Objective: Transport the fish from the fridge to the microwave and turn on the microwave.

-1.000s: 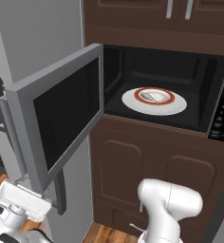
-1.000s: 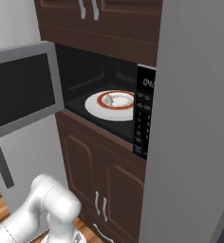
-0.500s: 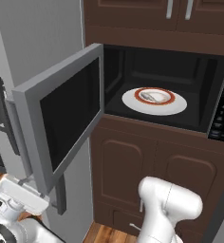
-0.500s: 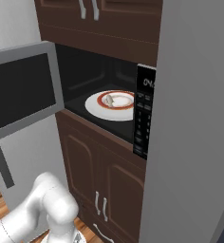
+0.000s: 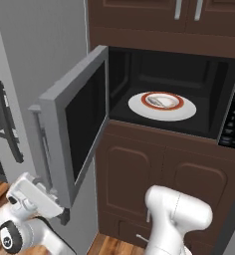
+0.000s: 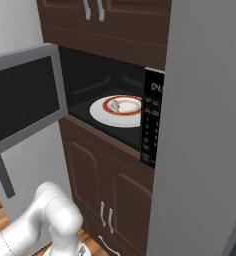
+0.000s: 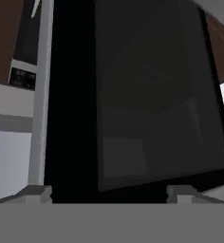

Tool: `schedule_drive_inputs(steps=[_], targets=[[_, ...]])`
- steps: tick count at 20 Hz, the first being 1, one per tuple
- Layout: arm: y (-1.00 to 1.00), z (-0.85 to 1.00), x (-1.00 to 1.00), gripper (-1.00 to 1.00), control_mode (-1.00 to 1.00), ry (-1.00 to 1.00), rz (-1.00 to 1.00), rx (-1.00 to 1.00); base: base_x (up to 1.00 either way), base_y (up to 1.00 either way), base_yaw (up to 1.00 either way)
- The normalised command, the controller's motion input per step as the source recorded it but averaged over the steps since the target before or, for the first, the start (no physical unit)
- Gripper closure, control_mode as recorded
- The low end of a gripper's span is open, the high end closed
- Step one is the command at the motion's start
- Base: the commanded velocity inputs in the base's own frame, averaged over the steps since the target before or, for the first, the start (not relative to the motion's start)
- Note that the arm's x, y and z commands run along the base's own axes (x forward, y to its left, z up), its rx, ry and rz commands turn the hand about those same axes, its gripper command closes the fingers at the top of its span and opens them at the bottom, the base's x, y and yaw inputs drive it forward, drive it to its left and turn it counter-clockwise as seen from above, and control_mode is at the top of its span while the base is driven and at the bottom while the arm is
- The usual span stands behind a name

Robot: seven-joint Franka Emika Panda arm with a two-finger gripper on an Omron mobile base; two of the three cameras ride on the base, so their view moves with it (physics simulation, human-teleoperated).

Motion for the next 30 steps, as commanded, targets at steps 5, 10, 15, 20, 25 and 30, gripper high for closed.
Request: schedule_drive_inputs(steps=[5, 10, 15, 20, 25, 30], targets=[[-0.75, 0.20, 0.00, -1.00, -1.00, 0.00, -0.07, 0.09, 0.00, 0.00, 0.00], [-0.91, 0.36, 0.00, -1.00, -1.00, 0.00, -0.06, 0.14, 0.00, 0.00, 0.00], [-1.00, 0.38, 0.00, -1.00, -1.00, 0.00, -0.02, 0.17, 0.00, 0.00, 0.00], [-1.00, 0.36, 0.00, -1.00, -1.00, 0.00, 0.00, 0.23, 0.00, 0.00, 0.00], [-1.00, 0.31, 0.00, -1.00, -1.00, 0.01, 0.01, 0.31, 0.00, 0.00, 0.00], [-1.00, 0.21, 0.00, -1.00, -1.00, 0.06, 0.06, 0.33, 0.00, 0.00, 0.00]])
